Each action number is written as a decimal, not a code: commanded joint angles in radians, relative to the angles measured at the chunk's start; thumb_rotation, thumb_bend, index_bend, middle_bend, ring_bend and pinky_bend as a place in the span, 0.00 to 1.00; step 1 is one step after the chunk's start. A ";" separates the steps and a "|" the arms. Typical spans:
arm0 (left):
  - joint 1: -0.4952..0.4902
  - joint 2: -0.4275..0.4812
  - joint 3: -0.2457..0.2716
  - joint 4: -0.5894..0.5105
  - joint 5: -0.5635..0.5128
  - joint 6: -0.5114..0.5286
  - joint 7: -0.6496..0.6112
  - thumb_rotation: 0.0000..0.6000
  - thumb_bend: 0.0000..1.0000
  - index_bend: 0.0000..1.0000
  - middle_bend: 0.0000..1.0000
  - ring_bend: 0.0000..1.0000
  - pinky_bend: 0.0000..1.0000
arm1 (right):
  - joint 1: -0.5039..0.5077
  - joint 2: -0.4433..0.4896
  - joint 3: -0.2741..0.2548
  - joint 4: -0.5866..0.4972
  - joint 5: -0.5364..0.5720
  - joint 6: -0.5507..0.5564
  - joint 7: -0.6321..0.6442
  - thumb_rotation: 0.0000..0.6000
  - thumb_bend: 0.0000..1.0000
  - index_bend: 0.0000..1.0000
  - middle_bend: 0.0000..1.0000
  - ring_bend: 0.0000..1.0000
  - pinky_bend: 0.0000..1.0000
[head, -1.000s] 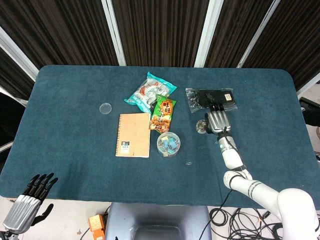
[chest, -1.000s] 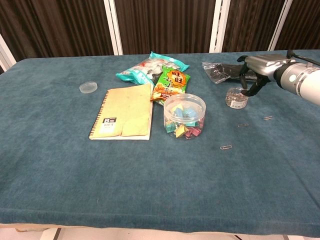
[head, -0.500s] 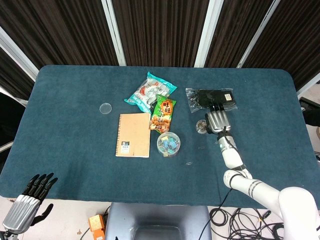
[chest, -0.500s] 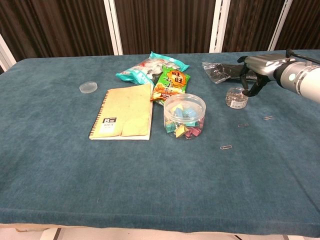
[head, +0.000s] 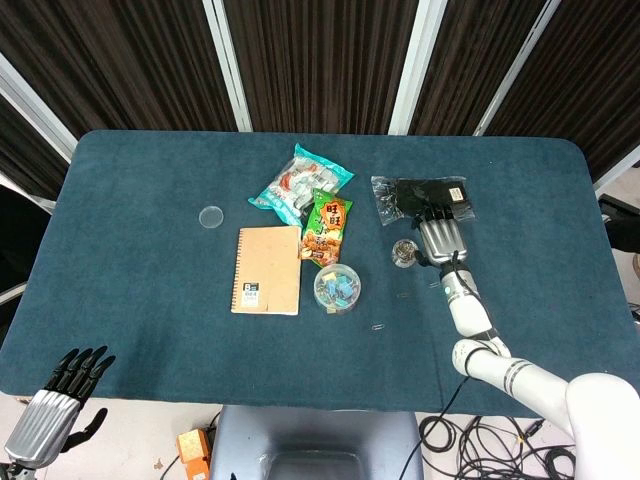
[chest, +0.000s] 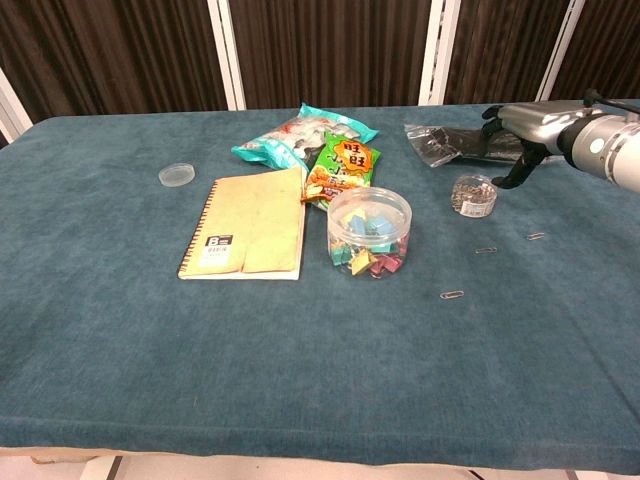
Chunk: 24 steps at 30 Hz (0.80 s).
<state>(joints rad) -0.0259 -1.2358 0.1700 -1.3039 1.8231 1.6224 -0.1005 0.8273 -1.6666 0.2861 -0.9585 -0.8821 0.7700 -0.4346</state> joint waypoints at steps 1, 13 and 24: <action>0.002 0.000 0.001 -0.001 0.002 0.004 0.002 1.00 0.38 0.00 0.00 0.00 0.00 | -0.013 0.021 -0.004 -0.031 -0.012 0.015 0.017 1.00 0.26 0.34 0.00 0.00 0.00; 0.001 -0.002 0.005 -0.004 0.014 0.005 0.012 1.00 0.38 0.00 0.00 0.00 0.00 | -0.188 0.204 -0.174 -0.259 -0.294 0.182 0.173 1.00 0.26 0.41 0.00 0.00 0.00; 0.001 -0.003 0.004 -0.020 0.011 -0.002 0.035 1.00 0.37 0.00 0.00 0.00 0.00 | -0.184 0.127 -0.197 -0.106 -0.336 0.111 0.253 1.00 0.26 0.50 0.00 0.00 0.00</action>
<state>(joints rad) -0.0251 -1.2394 0.1738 -1.3234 1.8346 1.6209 -0.0654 0.6371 -1.5232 0.0856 -1.0851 -1.2168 0.8967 -0.1981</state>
